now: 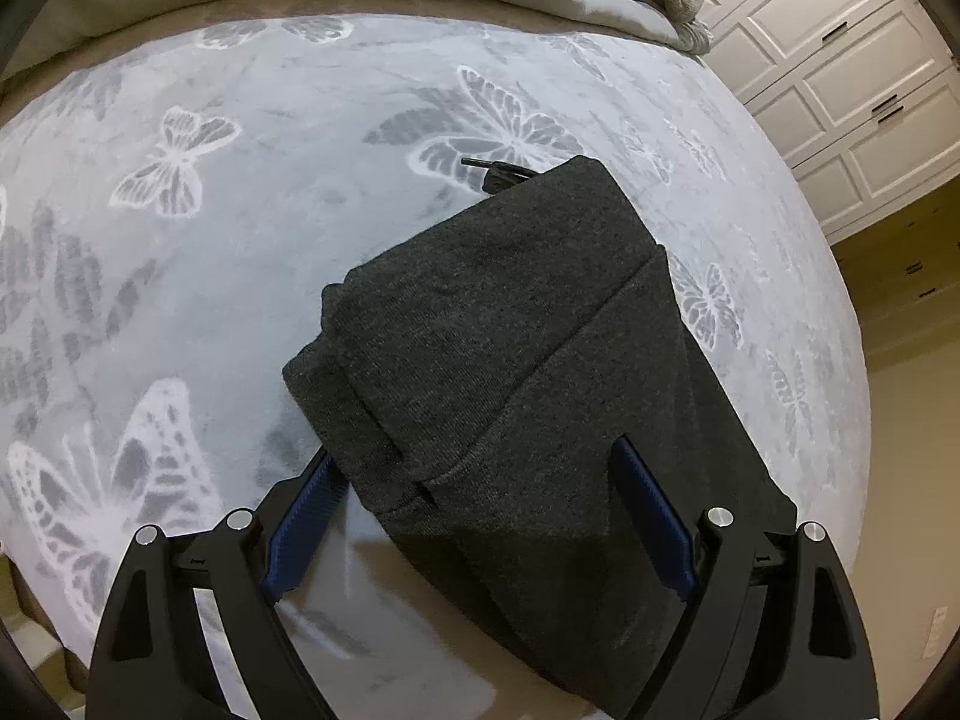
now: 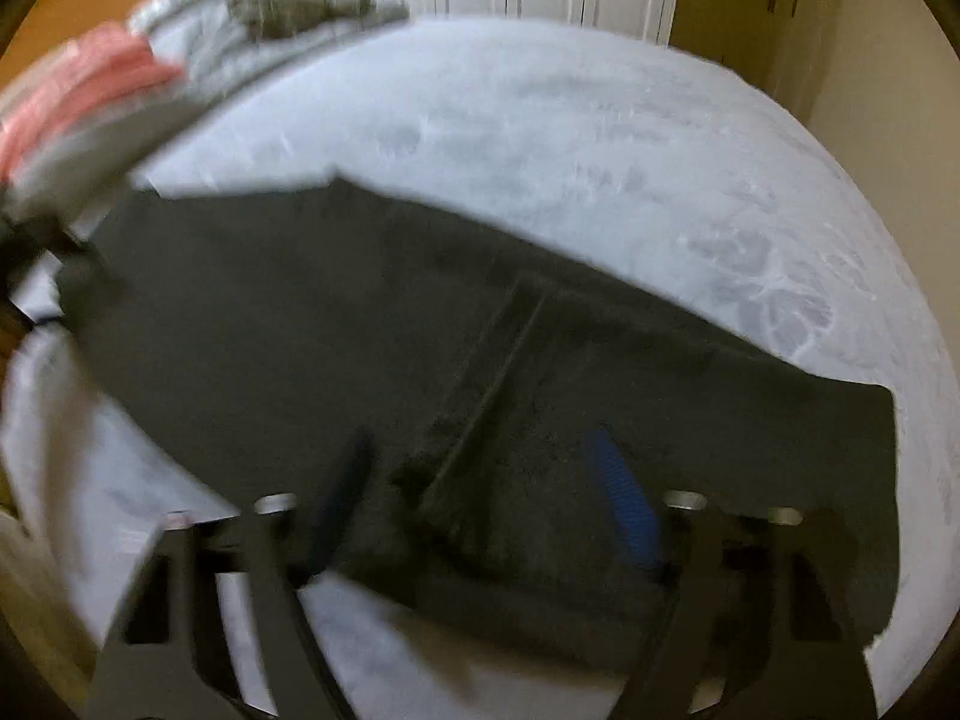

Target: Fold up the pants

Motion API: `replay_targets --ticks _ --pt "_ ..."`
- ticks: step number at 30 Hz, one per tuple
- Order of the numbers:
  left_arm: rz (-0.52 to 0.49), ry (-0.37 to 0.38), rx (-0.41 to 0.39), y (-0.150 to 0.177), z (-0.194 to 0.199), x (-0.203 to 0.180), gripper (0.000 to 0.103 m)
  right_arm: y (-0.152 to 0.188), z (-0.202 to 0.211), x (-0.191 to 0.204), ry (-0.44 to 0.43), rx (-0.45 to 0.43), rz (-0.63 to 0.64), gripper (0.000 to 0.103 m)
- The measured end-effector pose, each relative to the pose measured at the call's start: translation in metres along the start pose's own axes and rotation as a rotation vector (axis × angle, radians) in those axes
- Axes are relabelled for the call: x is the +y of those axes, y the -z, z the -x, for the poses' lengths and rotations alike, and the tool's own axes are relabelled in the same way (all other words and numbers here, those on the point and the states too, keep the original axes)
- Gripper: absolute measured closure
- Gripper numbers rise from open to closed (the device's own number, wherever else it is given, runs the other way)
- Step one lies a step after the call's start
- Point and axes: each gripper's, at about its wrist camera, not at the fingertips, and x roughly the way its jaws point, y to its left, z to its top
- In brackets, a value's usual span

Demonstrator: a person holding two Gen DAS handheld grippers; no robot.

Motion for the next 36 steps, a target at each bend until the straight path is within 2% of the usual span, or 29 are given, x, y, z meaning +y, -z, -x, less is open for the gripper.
replay_targets --ticks 1,2,4,5,7,8,10,11,12,13,15,16,17,20,21,24,26,28,30,31,32,33,34,35,36 --pt "-0.003 0.001 0.001 0.0 0.0 0.0 0.017 -0.001 -0.007 -0.008 -0.024 -0.009 -0.036 0.072" --pt "-0.008 0.002 0.003 0.0 0.001 0.0 0.017 -0.001 -0.004 -0.016 -0.02 -0.016 -0.066 0.093" --pt "-0.01 0.005 0.007 0.0 0.001 0.0 0.017 -0.011 0.009 -0.03 -0.047 -0.033 -0.122 0.093" --pt "-0.006 0.009 0.007 0.0 0.001 0.0 0.017 -0.019 0.026 -0.034 -0.075 -0.093 -0.156 0.093" --pt "0.005 0.011 0.005 0.0 0.001 0.001 0.017 -0.024 0.049 -0.028 -0.12 -0.161 -0.138 0.093" --pt "0.012 0.01 0.001 0.0 0.001 0.0 0.017 -0.028 0.056 -0.015 -0.173 -0.184 -0.115 0.092" --pt "0.023 0.002 -0.01 0.001 0.001 -0.001 0.017 -0.025 0.048 0.008 -0.235 -0.158 -0.078 0.083" --pt "0.029 -0.001 -0.015 0.002 0.001 -0.002 0.017 -0.02 0.027 0.021 -0.251 -0.088 -0.027 0.076" --pt "0.032 -0.001 -0.016 0.002 0.001 -0.003 0.017 -0.015 0.012 0.028 -0.233 -0.043 0.0 0.075" --pt "0.033 0.004 -0.015 0.003 0.001 -0.004 0.017 -0.009 0.002 0.029 -0.203 -0.018 0.013 0.075" --pt "0.032 0.039 -0.012 0.004 0.001 -0.005 0.021 -0.007 0.008 0.011 -0.221 -0.033 -0.035 0.069" --pt "0.027 0.065 -0.008 0.004 0.001 -0.007 0.027 -0.01 0.018 -0.003 -0.223 -0.046 -0.068 0.057" --pt "0.014 0.096 -0.004 0.005 0.003 -0.009 0.045 -0.014 0.035 -0.023 -0.199 -0.089 -0.111 0.043" --pt "-0.028 0.115 -0.005 0.007 0.008 -0.019 0.083 -0.015 0.078 -0.088 -0.013 -0.238 -0.214 0.026" --pt "-0.037 0.133 -0.008 0.008 0.012 -0.022 0.091 -0.012 0.089 -0.104 0.043 -0.257 -0.241 0.026" --pt "-0.095 0.221 -0.058 0.018 0.04 -0.043 0.094 -0.003 0.105 -0.151 0.15 -0.25 -0.325 0.026" --pt "-0.198 0.304 -0.114 0.036 0.07 -0.071 0.099 0.003 0.112 -0.175 0.156 -0.263 -0.372 0.026" --pt "-0.328 0.402 -0.134 0.066 0.098 -0.106 0.098 0.008 0.118 -0.189 0.167 -0.276 -0.393 0.025" --pt "-0.52 0.478 -0.131 0.115 0.114 -0.152 0.095 0.016 0.12 -0.197 0.171 -0.278 -0.407 0.024" --pt "-0.662 0.485 -0.12 0.151 0.114 -0.179 0.093 0.021 0.121 -0.197 0.163 -0.276 -0.414 0.024" --pt "-0.764 0.465 -0.117 0.178 0.11 -0.196 0.084 0.023 0.118 -0.199 0.15 -0.267 -0.423 0.024" --pt "-0.857 0.433 -0.12 0.203 0.104 -0.208 0.07 0.027 0.116 -0.194 0.142 -0.255 -0.426 0.024" --pt "-1.005 0.369 -0.128 0.243 0.092 -0.224 0.061 0.028 0.109 -0.193 0.128 -0.237 -0.423 0.024" --pt "-1.086 0.321 -0.135 0.266 0.084 -0.23 0.045 0.033 0.111 -0.187 0.119 -0.224 -0.42 0.024" --pt "-1.157 0.26 -0.164 0.288 0.076 -0.232 0.04 0.033 0.107 -0.184 0.105 -0.207 -0.411 0.024"
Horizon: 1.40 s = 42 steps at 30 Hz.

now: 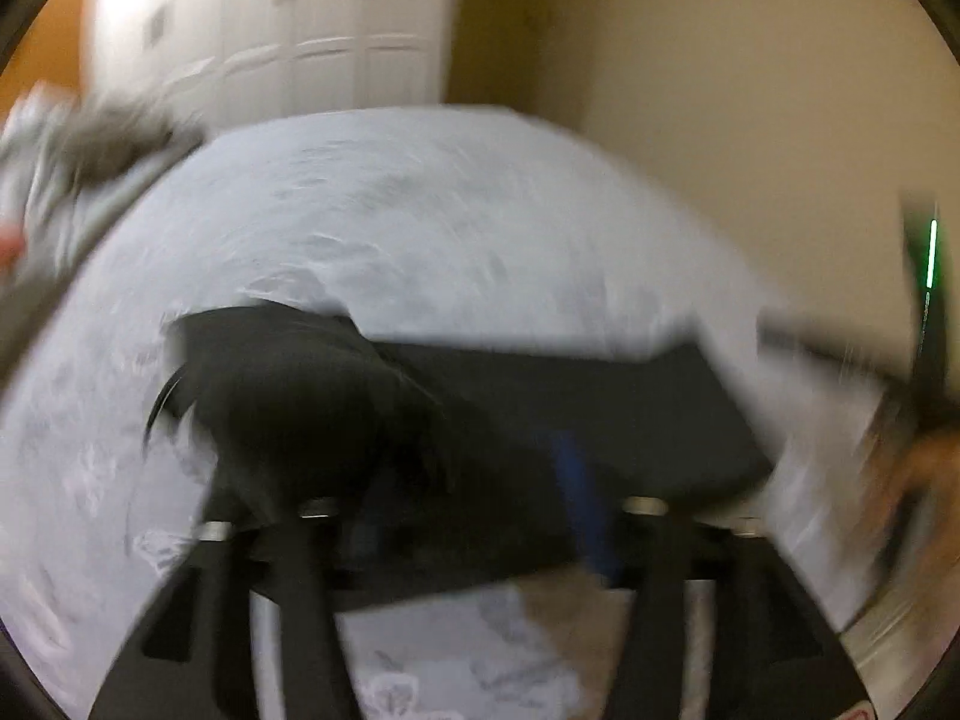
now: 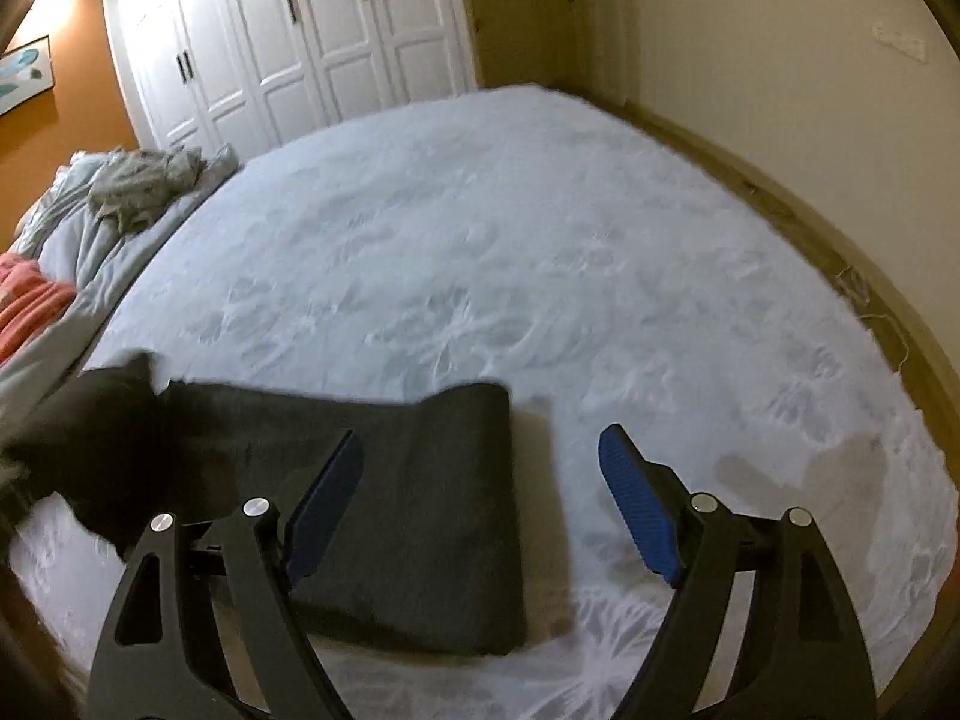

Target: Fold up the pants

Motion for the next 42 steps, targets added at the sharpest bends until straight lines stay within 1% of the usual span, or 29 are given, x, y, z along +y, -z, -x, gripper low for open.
replay_targets --ticks 1,3,4,5,6,8,10,14,17,19,21,22,24,25,26,27,28,30,31,32,33,34,35,36,37,38,39,41,42 --pt "-0.064 -0.063 -0.013 0.01 -0.004 -0.016 0.04 0.004 -0.001 0.005 -0.006 0.008 0.007 0.024" --pt "-0.16 -0.15 -0.04 0.02 -0.004 -0.032 0.03 0.011 -0.002 0.017 -0.045 0.033 0.048 0.023" --pt "-0.197 -0.182 -0.054 0.024 -0.001 -0.035 0.03 0.013 -0.004 0.024 -0.07 0.044 0.065 0.022" --pt "-0.21 -0.208 -0.089 0.026 0.006 -0.036 0.029 0.016 -0.005 0.03 -0.092 0.053 0.08 0.022" --pt "-0.198 -0.212 -0.124 0.024 0.015 -0.031 0.024 0.019 -0.007 0.039 -0.124 0.068 0.103 0.022" --pt "-0.113 -0.197 -0.204 0.019 0.039 -0.009 0.015 0.024 -0.013 0.054 -0.166 0.094 0.127 0.018" --pt "0.016 -0.215 -0.231 0.012 0.053 0.029 0.012 0.025 -0.019 0.067 -0.194 0.113 0.133 0.017" --pt "0.244 -0.272 -0.175 0.002 0.048 0.106 0.011 0.021 -0.029 0.1 -0.314 0.137 0.098 0.017" --pt "0.41 -0.28 -0.16 0.007 0.046 0.16 0.011 0.019 -0.028 0.135 -0.36 0.116 0.126 0.013" --pt "0.464 -0.294 -0.151 0.013 0.05 0.183 0.011 0.02 -0.024 0.16 -0.372 0.095 0.183 0.009" --pt "0.482 -0.322 -0.144 0.022 0.053 0.195 0.011 0.025 -0.024 0.188 -0.372 0.087 0.265 0.007" --pt "0.488 -0.332 -0.139 0.024 0.054 0.197 0.011 0.029 -0.027 0.2 -0.362 0.091 0.309 0.007" --pt "0.499 -0.325 -0.125 0.028 0.052 0.204 0.011 0.04 -0.038 0.225 -0.305 0.088 0.407 0.009" --pt "0.505 -0.313 -0.121 0.03 0.052 0.205 0.012 0.047 -0.048 0.238 -0.253 0.083 0.469 0.04" --pt "0.505 -0.303 -0.12 0.032 0.052 0.204 0.011 0.05 -0.055 0.243 -0.256 0.108 0.49 0.07" --pt "0.501 -0.297 -0.116 0.033 0.051 0.202 0.011 0.049 -0.063 0.245 -0.275 0.157 0.471 0.071" --pt "0.492 -0.283 -0.112 0.033 0.052 0.197 0.011 0.044 -0.063 0.239 -0.288 0.17 0.41 0.085" --pt "0.47 -0.24 -0.115 0.031 0.054 0.187 0.011 0.02 -0.043 0.214 -0.392 0.164 0.267 0.088" --pt "0.462 -0.225 -0.123 0.029 0.055 0.182 0.011 0.006 -0.025 0.189 -0.472 0.149 0.161 0.088" --pt "0.444 -0.202 -0.13 0.027 0.056 0.174 0.011 -0.003 -0.015 0.169 -0.509 0.139 0.103 0.088" --pt "0.425 -0.187 -0.13 0.025 0.055 0.166 0.011 -0.009 -0.005 0.146 -0.51 0.119 0.046 0.088" --pt "0.404 -0.177 -0.125 0.022 0.052 0.158 0.011 -0.012 0.001 0.124 -0.482 0.102 0.004 0.086" --pt "0.373 -0.172 -0.11 0.02 0.046 0.147 0.011 -0.009 -0.002 0.1 -0.388 0.101 -0.006 0.076" --pt "0.353 -0.171 -0.094 0.018 0.04 0.138 0.011 -0.004 -0.012 0.086 -0.295 0.126 0.016 0.069" --pt "0.341 -0.167 -0.08 0.017 0.035 0.132 0.011 0.01 -0.035 0.069 -0.131 0.211 0.074 0.063" --pt "0.328 -0.153 -0.054 0.016 0.027 0.123 0.011 0.021 -0.048 0.055 -0.036 0.27 0.096 0.063" --pt "0.323 -0.137 -0.036 0.016 0.022 0.117 0.011 0.026 -0.053 0.042 -0.011 0.292 0.076 0.063" --pt "0.311 -0.12 -0.006 0.015 0.012 0.103 0.011 0.026 -0.044 0.019 -0.099 0.269 -0.051 0.062" --pt "0.299 -0.127 -0.003 0.015 0.009 0.098 0.011 0.022 -0.038 0.013 -0.142 0.246 -0.093 0.056"
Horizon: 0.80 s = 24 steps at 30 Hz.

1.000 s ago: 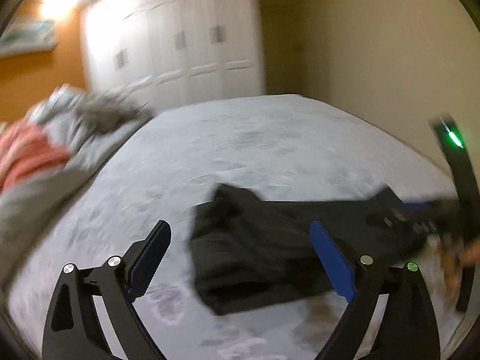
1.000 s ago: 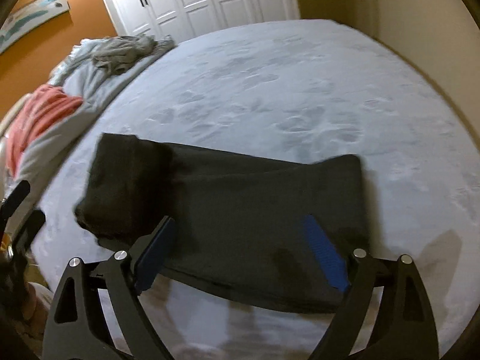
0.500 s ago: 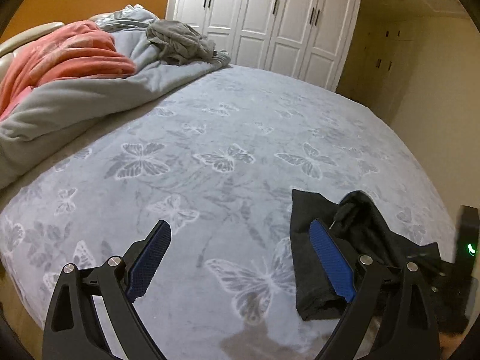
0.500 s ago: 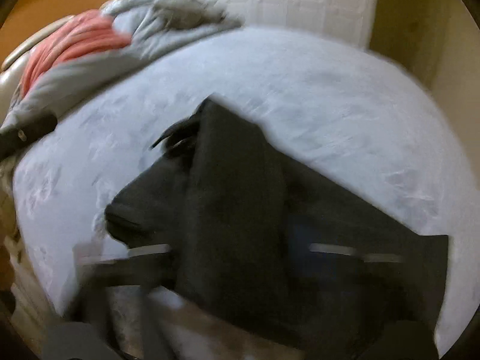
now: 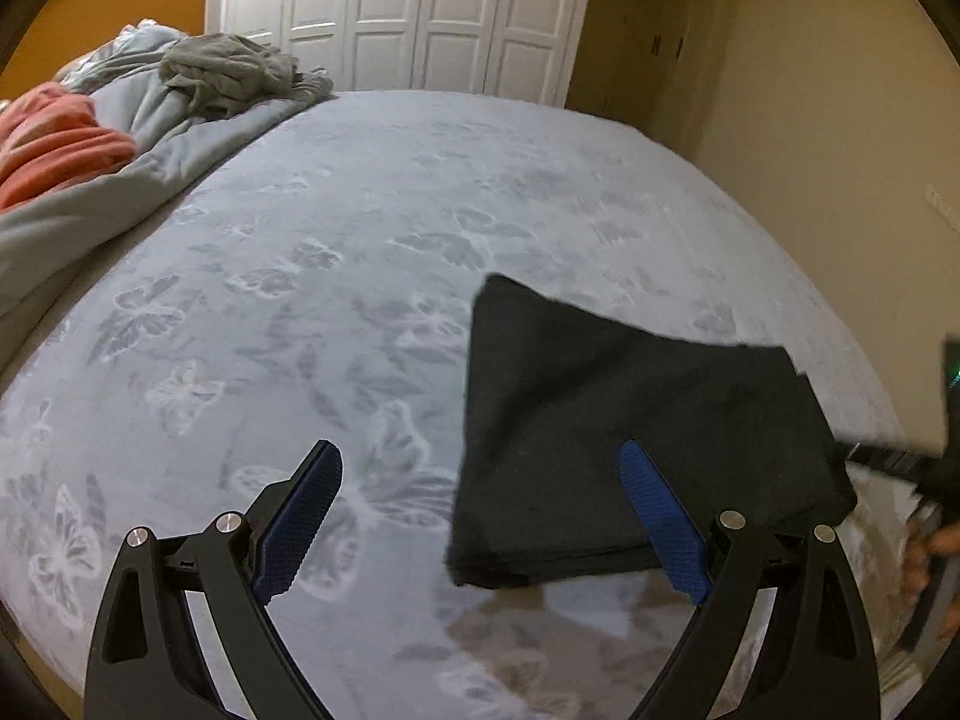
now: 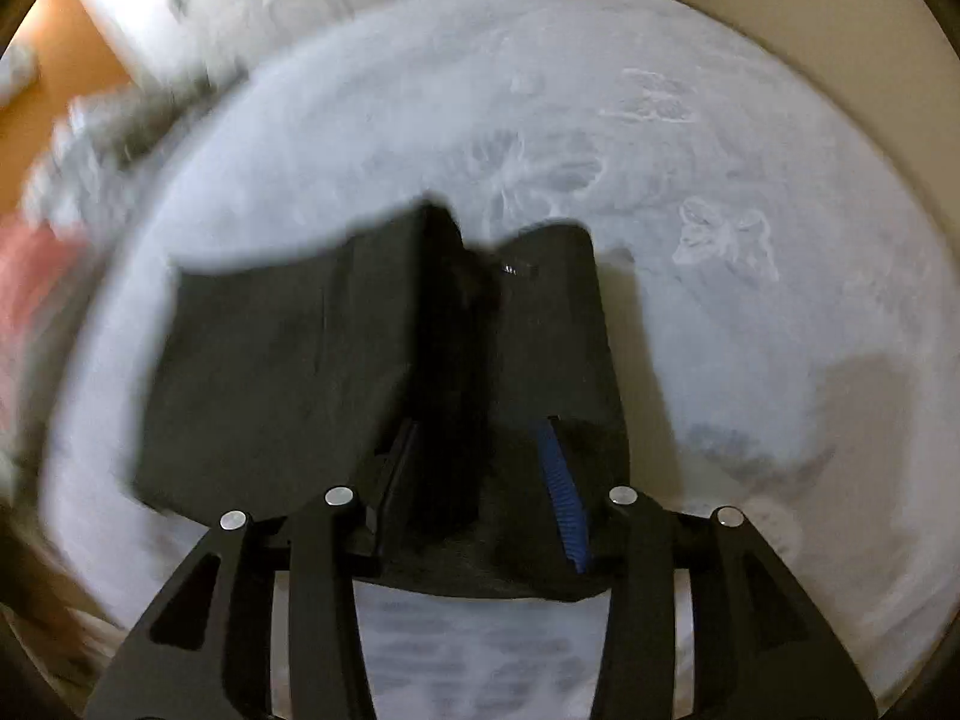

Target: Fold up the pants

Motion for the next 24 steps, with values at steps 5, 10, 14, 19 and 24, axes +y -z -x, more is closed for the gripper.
replay_targets --ticks 5,10,14,19,24 --pt "-0.041 -0.043 -0.002 0.003 -0.011 -0.018 0.011 -0.003 -0.001 0.001 -0.073 -0.042 0.002 0.031" --pt "-0.039 -0.053 0.028 0.005 -0.025 -0.02 0.011 -0.005 -0.048 0.012 -0.028 0.074 0.017 0.031" --pt "-0.066 -0.073 0.036 0.007 -0.03 -0.021 0.011 -0.003 -0.044 0.034 -0.012 0.034 0.115 0.084" --pt "-0.063 -0.068 0.035 0.006 -0.029 -0.02 0.011 -0.019 0.031 0.035 -0.136 -0.164 0.117 0.095" --pt "-0.085 -0.072 0.044 0.009 -0.036 -0.024 0.011 -0.013 -0.011 -0.001 0.143 -0.009 0.14 0.091"
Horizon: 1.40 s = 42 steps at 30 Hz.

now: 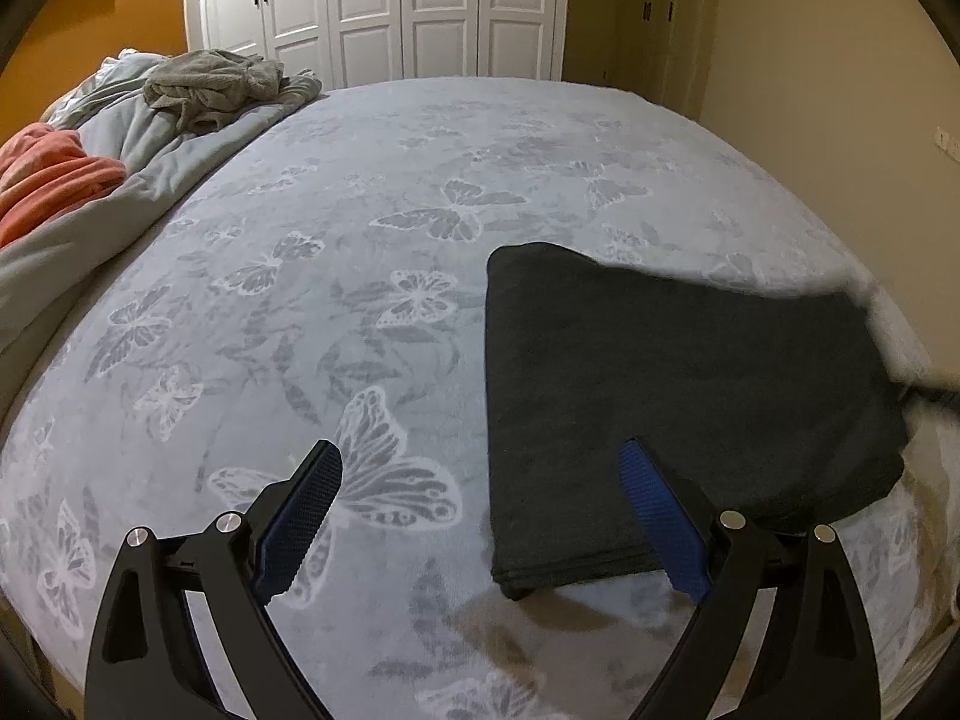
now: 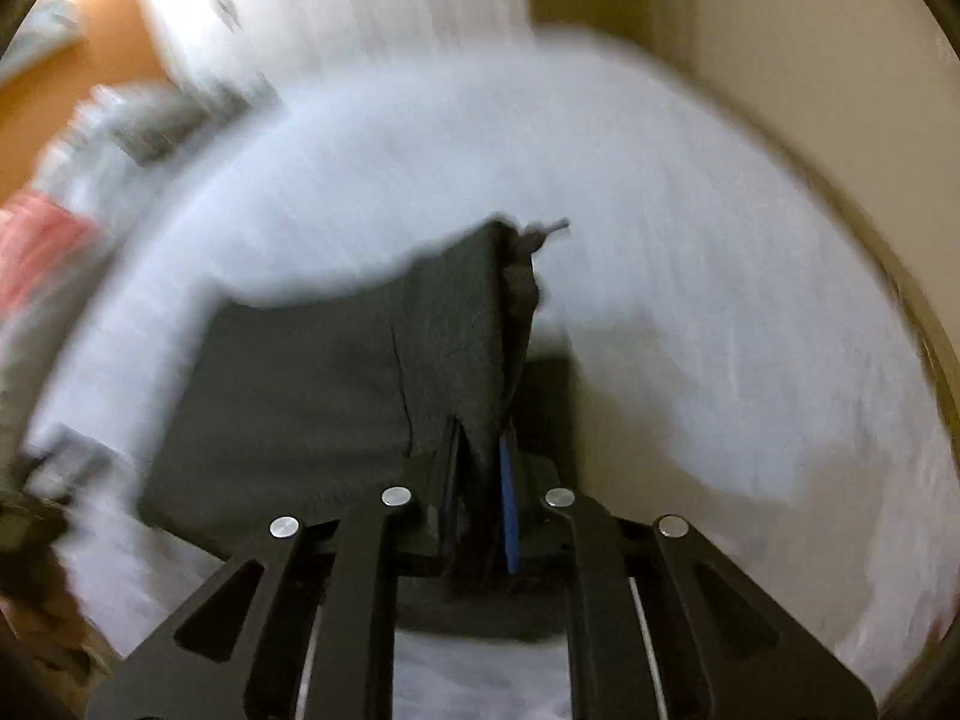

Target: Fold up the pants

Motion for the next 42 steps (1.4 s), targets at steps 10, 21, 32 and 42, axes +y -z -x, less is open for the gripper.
replay_targets --ticks 10,21,32,42 --pt "-0.033 -0.013 0.012 0.005 -0.004 -0.008 0.011 0.012 0.033 -0.02 -0.017 -0.091 -0.096 0.048" --pt "0.035 0.042 0.004 -0.002 0.001 0.001 0.011 0.02 0.036 -0.02 -0.15 -0.103 -0.066 0.041" --pt "0.022 0.166 0.002 0.003 0.011 -0.008 0.011 0.01 -0.017 -0.011 -0.129 0.05 -0.092 0.083" --pt "-0.24 0.33 -0.04 0.005 0.029 -0.099 0.011 -0.005 0.019 -0.006 -0.314 -0.021 -0.127 0.088"
